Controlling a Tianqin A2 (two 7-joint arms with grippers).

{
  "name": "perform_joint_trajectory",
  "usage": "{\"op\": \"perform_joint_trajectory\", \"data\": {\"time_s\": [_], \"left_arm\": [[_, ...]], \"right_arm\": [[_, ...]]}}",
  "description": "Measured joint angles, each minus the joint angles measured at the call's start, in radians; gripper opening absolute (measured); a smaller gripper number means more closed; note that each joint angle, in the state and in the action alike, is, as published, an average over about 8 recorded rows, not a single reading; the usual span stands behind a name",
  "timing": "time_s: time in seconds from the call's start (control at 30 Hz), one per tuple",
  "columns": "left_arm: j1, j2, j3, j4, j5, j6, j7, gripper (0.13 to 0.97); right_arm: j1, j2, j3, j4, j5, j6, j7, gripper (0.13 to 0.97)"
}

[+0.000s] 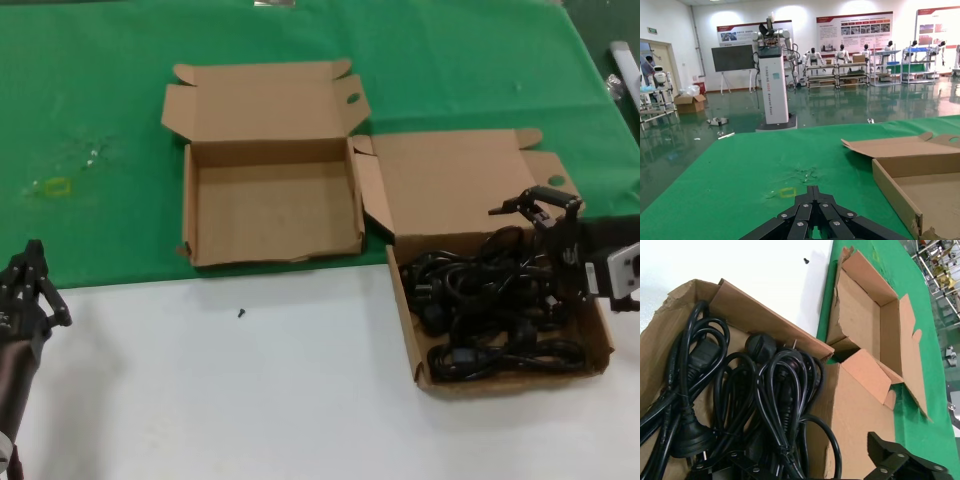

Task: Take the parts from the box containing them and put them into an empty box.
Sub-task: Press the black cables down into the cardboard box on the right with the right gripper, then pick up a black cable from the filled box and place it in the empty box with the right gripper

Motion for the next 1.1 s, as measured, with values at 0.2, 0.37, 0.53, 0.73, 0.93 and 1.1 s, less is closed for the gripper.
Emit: {"op": "perform_joint_trajectory", "data": {"time_s": [0.2, 0.37, 0.53, 0.73, 0.93, 1.1], "left_arm": [[0.0, 0.0, 0.0, 0.0, 0.0, 0.0, 0.0, 0.142], [0.0, 0.0, 0.0, 0.0, 0.0, 0.0, 0.0, 0.142], [0.0, 0.0, 0.0, 0.0, 0.0, 0.0, 0.0, 0.142], [0.0, 0.0, 0.0, 0.0, 0.0, 0.0, 0.0, 0.142], [0.0, 0.0, 0.0, 0.0, 0.0, 0.0, 0.0, 0.142], [0.0, 0.0, 0.0, 0.0, 0.0, 0.0, 0.0, 0.142]], "right_arm": [[-0.011, 0.005, 0.002, 0.008, 0.001, 0.003, 0.007, 0.721], [-0.021, 0.005, 0.002, 0.018, 0.0, 0.006, 0.01, 0.624], [-0.032, 0.005, 0.001, 0.028, 0.001, 0.008, 0.01, 0.484], [-0.049, 0.009, 0.001, 0.043, 0.004, 0.008, 0.012, 0.369], [-0.064, 0.022, 0.006, 0.064, 0.006, 0.009, 0.023, 0.282], [-0.084, 0.043, 0.015, 0.101, 0.011, 0.009, 0.06, 0.261]]}}
